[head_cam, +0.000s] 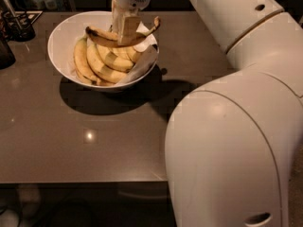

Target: Pick banana from white bowl

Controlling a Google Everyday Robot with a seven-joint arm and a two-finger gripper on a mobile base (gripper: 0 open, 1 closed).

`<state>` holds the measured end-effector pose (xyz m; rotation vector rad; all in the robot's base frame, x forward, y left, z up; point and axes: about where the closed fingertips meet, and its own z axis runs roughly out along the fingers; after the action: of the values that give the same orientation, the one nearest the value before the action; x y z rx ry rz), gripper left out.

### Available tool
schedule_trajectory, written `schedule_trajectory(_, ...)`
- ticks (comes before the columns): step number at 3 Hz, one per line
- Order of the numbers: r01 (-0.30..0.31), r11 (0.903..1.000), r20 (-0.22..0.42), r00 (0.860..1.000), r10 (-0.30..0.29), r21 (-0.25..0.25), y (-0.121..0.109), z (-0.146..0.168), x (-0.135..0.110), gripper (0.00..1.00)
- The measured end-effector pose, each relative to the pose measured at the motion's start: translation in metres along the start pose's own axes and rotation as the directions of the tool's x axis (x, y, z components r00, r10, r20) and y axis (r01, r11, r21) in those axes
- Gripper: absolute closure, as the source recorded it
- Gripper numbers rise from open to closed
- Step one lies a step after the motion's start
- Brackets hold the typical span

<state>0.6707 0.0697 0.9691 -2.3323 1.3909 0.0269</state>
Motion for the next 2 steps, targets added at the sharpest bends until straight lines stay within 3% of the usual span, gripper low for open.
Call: schedule_trajectory(2, 0.007, 0.9999, -0.009, 1.0, -0.007, 0.012, -0.006, -0.0024, -0.006, 1.0)
